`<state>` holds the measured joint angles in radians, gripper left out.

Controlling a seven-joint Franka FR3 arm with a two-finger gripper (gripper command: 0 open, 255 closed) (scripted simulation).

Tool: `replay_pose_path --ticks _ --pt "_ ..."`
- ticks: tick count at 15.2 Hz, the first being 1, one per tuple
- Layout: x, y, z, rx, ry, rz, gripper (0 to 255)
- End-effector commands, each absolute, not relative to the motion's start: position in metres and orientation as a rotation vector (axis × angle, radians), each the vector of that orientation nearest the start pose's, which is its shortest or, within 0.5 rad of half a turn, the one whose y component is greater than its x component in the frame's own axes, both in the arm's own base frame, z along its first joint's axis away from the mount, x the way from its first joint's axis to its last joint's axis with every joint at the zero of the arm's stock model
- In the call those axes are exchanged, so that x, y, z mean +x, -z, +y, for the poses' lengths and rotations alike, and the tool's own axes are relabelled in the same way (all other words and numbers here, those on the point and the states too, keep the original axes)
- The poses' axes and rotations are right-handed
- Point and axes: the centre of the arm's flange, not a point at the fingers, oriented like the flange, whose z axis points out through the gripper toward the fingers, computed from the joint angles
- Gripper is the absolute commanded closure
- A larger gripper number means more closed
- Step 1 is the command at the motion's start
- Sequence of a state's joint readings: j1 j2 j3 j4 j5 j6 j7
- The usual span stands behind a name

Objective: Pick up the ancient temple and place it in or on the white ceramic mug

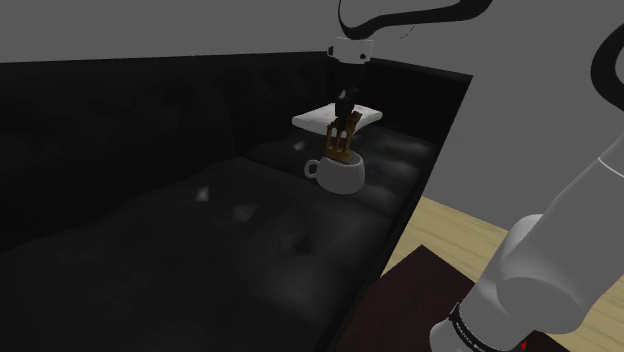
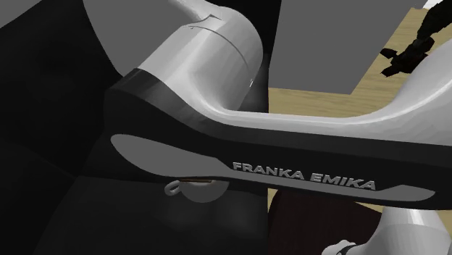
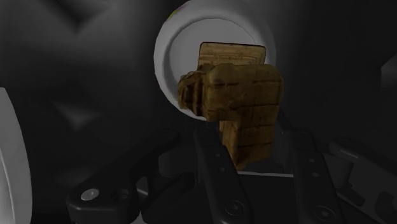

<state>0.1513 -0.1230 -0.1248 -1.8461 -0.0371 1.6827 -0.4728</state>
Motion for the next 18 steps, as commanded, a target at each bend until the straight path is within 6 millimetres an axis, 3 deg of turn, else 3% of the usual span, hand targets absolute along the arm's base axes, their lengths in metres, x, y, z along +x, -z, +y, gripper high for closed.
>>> replay_pose_path --ticks 1,4,5,10,14,18 --pt "0.519 -0.566 0.007 -3.052 -0.078 -0.788 255" --pt "0.519 -0.566 0.007 -3.052 -0.078 -0.788 255" --pt "0.519 -0.566 0.007 -3.052 -0.078 -0.788 0" --pt "0.519 -0.566 0.007 -3.052 -0.078 -0.788 0" --pt "0.521 -0.616 0.008 -3.052 -0.078 -0.788 0" --pt "0.521 -0.616 0.008 -3.052 -0.078 -0.788 0"
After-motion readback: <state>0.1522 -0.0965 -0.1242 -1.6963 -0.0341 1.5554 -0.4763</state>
